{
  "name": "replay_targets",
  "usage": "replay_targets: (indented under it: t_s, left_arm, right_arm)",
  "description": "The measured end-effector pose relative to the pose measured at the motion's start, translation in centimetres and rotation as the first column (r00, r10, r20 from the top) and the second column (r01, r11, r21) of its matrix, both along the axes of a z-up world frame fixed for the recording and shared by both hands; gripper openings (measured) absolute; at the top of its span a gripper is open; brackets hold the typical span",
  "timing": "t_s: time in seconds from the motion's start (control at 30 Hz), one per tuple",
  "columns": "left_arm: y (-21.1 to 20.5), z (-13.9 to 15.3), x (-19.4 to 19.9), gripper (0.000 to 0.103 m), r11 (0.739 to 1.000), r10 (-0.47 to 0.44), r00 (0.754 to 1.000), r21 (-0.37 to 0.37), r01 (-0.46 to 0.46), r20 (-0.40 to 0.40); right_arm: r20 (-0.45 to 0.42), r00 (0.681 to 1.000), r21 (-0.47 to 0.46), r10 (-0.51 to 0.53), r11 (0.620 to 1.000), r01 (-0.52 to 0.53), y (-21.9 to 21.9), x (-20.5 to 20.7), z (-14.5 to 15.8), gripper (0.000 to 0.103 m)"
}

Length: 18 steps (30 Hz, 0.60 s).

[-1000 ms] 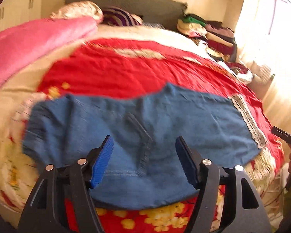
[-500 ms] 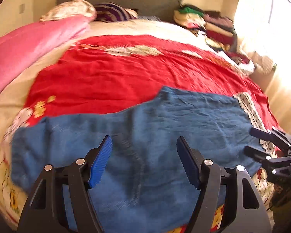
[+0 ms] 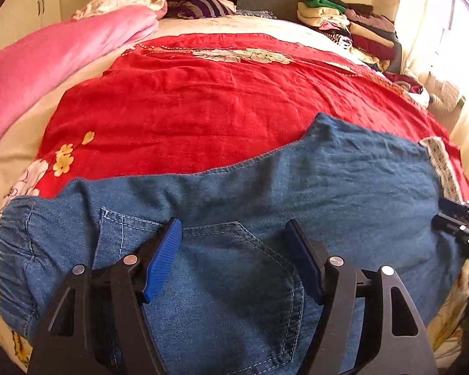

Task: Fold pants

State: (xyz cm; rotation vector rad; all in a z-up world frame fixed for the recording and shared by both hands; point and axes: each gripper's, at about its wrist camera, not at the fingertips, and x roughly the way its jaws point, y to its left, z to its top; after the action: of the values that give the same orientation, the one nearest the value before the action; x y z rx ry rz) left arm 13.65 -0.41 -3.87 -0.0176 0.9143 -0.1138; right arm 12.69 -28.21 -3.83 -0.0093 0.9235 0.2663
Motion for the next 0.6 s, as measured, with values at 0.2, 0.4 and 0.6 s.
replay_targets:
  t_s: [0.2,0.4,0.6]
  left_arm:
    - [-0.3,0.9,-0.7,0.067,1.0,0.021,1.0,0.02,-0.021,0.012]
    - [-1.6,3.0,-2.3,0.068,0.999,0.002,0.999,0.032,-0.003,0.032]
    - [-3.2,5.7,-3.3,0.074,0.999,-0.03,0.997,0.026,0.028,0.069]
  right_arm:
    - [0.026,0.999,0.063,-0.022,0.998,0.02,-0.7,-0.6,1.5,0.069]
    - [0.093,0.994,0.075,-0.048,0.996,0.041,-2.1,-2.8,3.9,0.082]
    - [0.154,0.982,0.044,-0.106,0.994,0.1,-4.1,-4.5,5.9,0.088]
